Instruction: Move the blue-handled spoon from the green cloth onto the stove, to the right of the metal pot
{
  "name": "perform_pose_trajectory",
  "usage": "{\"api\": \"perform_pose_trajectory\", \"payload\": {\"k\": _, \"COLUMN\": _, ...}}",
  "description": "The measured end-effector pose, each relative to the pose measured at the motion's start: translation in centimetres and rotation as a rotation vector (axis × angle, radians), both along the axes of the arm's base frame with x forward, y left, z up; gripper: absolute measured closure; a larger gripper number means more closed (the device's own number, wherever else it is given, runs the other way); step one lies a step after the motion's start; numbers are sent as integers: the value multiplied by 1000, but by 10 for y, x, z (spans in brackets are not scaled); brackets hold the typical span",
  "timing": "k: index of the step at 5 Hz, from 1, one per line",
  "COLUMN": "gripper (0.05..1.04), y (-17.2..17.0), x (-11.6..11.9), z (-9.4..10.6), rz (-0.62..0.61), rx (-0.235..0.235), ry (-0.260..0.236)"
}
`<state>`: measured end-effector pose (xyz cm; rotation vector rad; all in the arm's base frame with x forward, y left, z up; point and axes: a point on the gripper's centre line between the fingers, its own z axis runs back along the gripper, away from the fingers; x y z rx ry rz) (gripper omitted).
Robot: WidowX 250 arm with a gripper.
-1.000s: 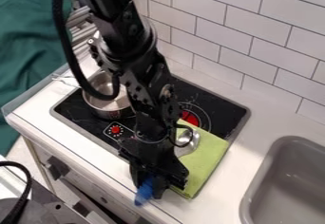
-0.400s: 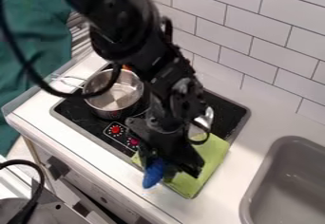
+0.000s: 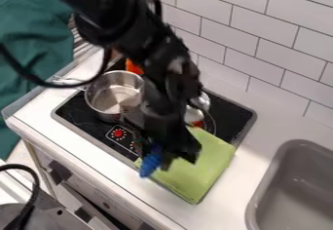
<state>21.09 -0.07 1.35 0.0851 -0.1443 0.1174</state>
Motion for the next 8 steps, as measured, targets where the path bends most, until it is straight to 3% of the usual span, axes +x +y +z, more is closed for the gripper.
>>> {"api": "perform_pose_trajectory", "payload": {"k": 2, "gripper": 678, "y": 32, "x": 19, "z": -14, "rz": 49, "rx": -10, "ry": 10}}
{"api": "perform_pose_trajectory", "payload": {"k": 4, "gripper": 679, "y": 58, "x": 33, "z": -53, "rz": 64, "rx": -4, "ry": 97}}
{"api": "perform_pose_trajectory", "payload": {"k": 6, "gripper": 679, "y": 84, "x": 45, "z": -59, "rz": 95, "rx": 13, "ry": 84}}
{"api": "perform_pose_trajectory", "payload": {"k": 7, "gripper": 635, "y": 88, "x": 46, "z": -61, "rz": 99, "rx": 1, "ry": 79}}
{"api": "perform_pose_trajectory", "payload": {"k": 8, "gripper": 337, "y": 89, "x": 46, "z": -61, "rz": 87, "rx": -1, "ry": 89}}
